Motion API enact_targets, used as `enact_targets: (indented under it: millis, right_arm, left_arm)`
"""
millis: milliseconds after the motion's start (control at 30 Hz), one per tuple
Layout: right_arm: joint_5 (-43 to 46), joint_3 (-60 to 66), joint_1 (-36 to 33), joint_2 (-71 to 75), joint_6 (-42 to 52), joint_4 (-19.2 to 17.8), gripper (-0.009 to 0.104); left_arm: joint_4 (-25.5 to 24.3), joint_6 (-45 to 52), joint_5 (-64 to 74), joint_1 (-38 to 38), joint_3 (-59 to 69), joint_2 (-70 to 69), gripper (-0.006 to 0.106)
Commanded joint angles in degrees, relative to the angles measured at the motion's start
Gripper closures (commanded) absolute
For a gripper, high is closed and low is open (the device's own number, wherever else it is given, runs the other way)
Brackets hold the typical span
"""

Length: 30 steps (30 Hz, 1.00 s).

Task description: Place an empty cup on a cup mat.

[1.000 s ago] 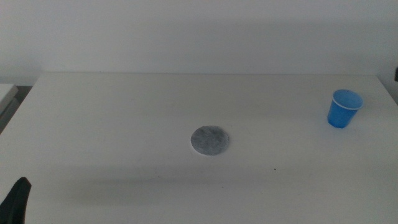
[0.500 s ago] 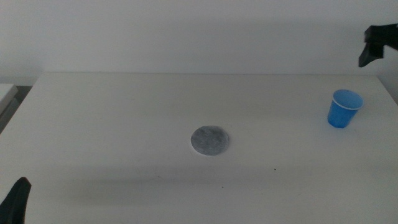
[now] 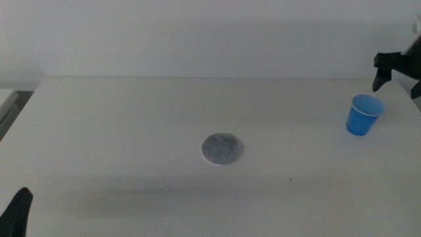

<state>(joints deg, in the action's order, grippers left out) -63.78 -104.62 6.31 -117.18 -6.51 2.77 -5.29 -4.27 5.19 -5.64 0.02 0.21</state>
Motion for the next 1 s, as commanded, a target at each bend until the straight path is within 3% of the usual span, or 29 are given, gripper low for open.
enact_targets:
  millis: [0,400,533,633,833,967]
  right_arm:
    - [1.33,-0.58,0.71,-1.70,0.56,-0.45,0.002]
    - [4.24,-0.58,0.71,-8.94,0.78,0.81,0.003]
    - [5.25,-0.58,0.71,-9.86,1.01,0.39,0.009]
    - [6.53,-0.58,0.71,-9.86,1.01,0.39,0.020]
    - [6.58,-0.58,0.71,-9.86,1.01,0.39,0.059]
    - [6.19,-0.58,0.71,-9.86,1.01,0.39,0.078]
  left_arm:
    - [0.22,-0.16,-0.29,-0.19,-0.02,-0.21,0.007]
    - [0.22,-0.16,-0.29,-0.19,-0.02,-0.21,0.007]
    - [0.22,-0.16,-0.29,-0.19,-0.02,-0.21,0.007]
    - [0.22,-0.16,-0.29,-0.19,-0.02,-0.21,0.007]
    - [0.22,-0.16,-0.29,-0.19,-0.02,-0.21,0.007]
    - [0.22,-0.16,-0.29,-0.19,-0.02,-0.21,0.007]
